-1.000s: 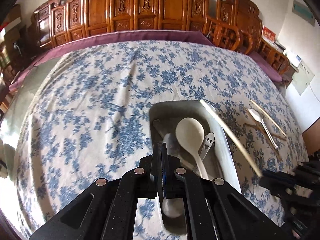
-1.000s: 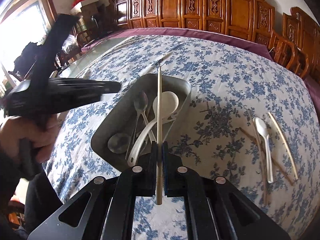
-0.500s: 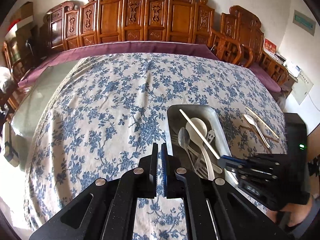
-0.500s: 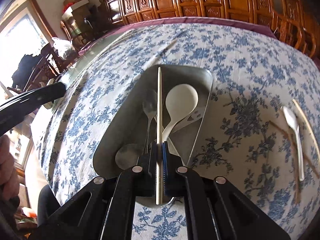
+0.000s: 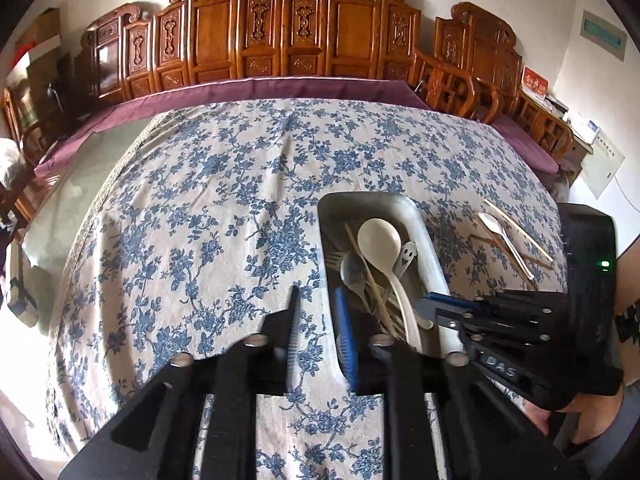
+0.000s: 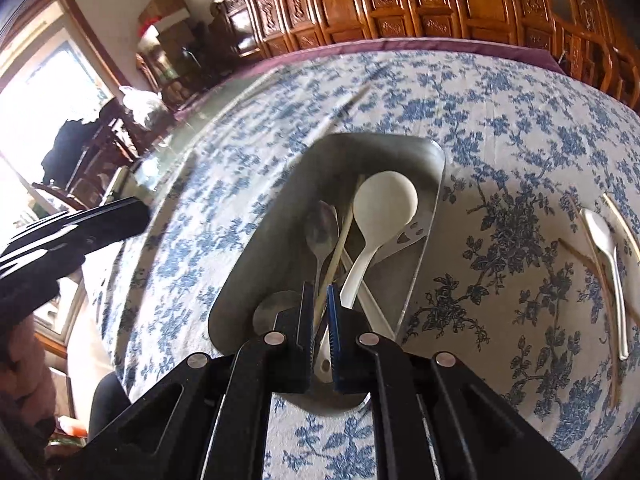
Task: Organize utensils
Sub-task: 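Move the right gripper to a white plastic spoon and grasp its handle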
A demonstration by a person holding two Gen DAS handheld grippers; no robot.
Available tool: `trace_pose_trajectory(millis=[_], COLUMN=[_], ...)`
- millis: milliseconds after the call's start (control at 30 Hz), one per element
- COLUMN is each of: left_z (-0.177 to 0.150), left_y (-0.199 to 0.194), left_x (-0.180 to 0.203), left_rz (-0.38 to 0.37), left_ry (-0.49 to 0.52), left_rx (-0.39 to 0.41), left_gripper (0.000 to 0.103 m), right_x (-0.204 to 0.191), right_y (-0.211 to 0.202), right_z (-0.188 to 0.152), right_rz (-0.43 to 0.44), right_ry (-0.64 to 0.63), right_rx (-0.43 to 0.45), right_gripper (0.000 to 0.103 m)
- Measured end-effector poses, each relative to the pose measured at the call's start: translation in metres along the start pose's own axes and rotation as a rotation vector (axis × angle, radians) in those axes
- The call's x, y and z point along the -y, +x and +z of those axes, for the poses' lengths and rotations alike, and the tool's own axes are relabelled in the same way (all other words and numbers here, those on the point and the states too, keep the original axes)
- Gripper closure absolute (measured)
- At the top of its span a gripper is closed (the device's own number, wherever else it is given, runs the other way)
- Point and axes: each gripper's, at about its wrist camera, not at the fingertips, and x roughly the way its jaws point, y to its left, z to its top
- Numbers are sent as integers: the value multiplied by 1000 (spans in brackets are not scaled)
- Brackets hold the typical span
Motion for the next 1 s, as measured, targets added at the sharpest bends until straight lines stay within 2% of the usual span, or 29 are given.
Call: trace_pose_trajectory(millis=[100,233,267,333,367,533,667,1000], left_z=[0,1,1,1,1,0,2,9], left_y=[-2,-2,-2,1,3,15,27,55], left_x=[11,30,36,45,50,84,111,148], left_rz=[-8,-14,-21,-36,-42,-89,-95,-96], left_ry=[10,34,39,43,42,54,78,93], left_rx=[3,8,10,6,1,-9,-16,-26], left_gripper=[78,46,42,39,34,27,19,14], right_x=[10,36,48,68,79,134,168,207], right_y=[-26,-61,-72,-87,-93,-110,-114,-87], right_z=[-4,-16,-21,-28,-31,-43,-47,-31], right_rz=[-15,-55,-81,-125,-147,-238,-279,-313], right_ry=[-21,-30,-30,-30,-26,-6,11,-19], right_rx=[41,80,87,94,95,84,77,9], right_gripper=[93,93,93,88,83,83,83,83])
